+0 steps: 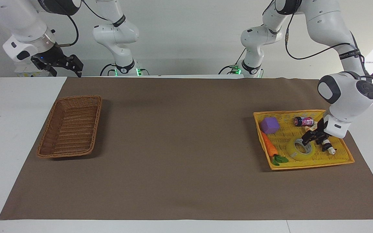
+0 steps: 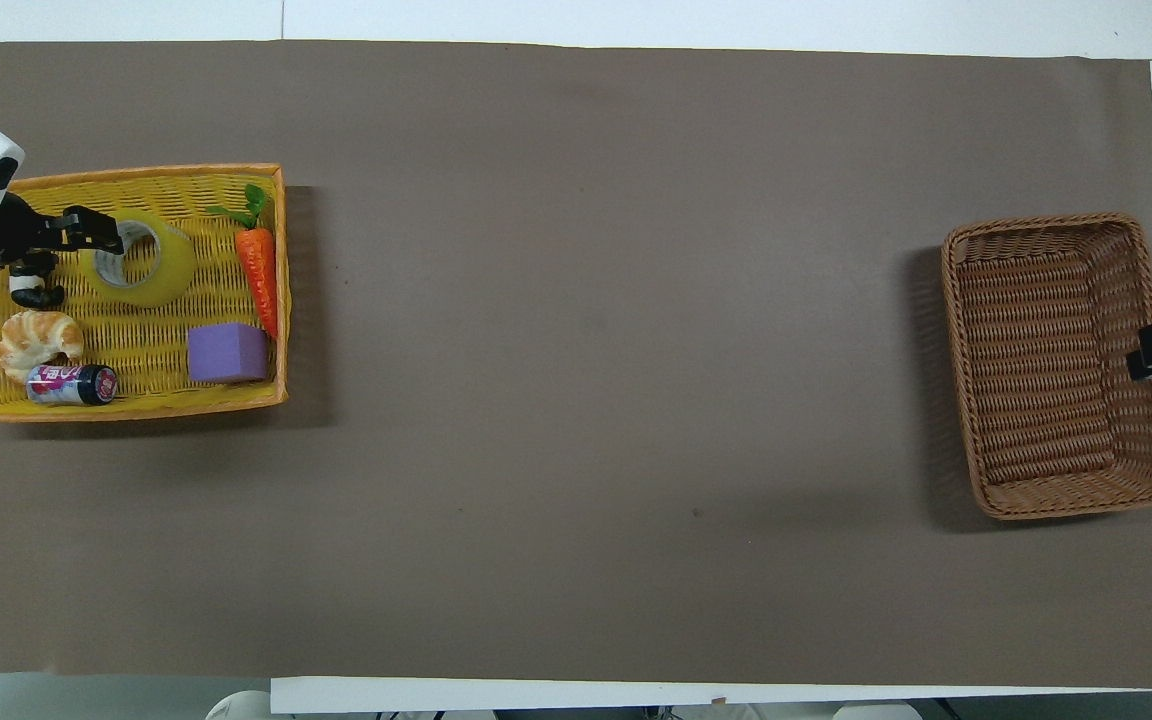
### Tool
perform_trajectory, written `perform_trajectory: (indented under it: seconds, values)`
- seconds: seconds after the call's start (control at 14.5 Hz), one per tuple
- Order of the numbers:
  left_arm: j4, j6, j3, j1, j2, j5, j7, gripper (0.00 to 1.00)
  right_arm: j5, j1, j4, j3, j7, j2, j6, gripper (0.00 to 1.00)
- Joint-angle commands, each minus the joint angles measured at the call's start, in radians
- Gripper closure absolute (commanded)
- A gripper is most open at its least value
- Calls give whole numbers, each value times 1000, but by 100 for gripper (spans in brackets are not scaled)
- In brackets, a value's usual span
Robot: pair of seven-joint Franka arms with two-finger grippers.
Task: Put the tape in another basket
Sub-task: 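Grasp the yellow tape roll with the left gripper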
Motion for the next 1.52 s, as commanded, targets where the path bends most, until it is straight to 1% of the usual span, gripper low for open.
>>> perform_trajectory:
  seconds: [0.0, 0.35, 0.41, 0.62, 0.69, 0.83, 0.9, 1.04, 1.24, 1.38, 1.45]
  values:
    - [-7, 21, -2, 7, -1, -14, 23, 29, 1, -3, -26, 1, -19, -22, 14, 1]
    - [-5, 87, -2, 7, 64, -13, 31, 31, 1, -3, -26, 0, -17, -22, 14, 1]
    - [-5, 105, -2, 9, 74, -13, 40, 33, 1, -3, -26, 0, -19, -22, 14, 1]
    - [-17, 105, -2, 16, 84, -13, 43, 47, 1, -3, -26, 1, -17, -22, 14, 1]
    - [-33, 107, -2, 16, 82, -13, 45, 57, 1, -3, -26, 1, -19, -22, 14, 1]
    - [-37, 93, -4, 19, 79, -13, 45, 97, 1, -3, -26, 1, -19, -23, 14, 1]
    - [-30, 81, -4, 19, 79, -13, 45, 100, 1, -3, -26, 0, -19, -22, 14, 1]
    - [22, 18, -4, 9, 82, -13, 45, 100, 1, -3, -26, 0, -17, -22, 14, 1]
    - [168, -135, -10, -14, 91, -28, 35, 100, 1, -3, -26, 0, -17, -22, 14, 1]
    - [222, -232, -10, -66, 59, -78, 28, 100, 1, -3, -26, 0, -19, -22, 14, 1]
    - [249, -302, -11, -79, 32, -130, 22, 100, 1, -3, -26, 0, -19, -22, 14, 1]
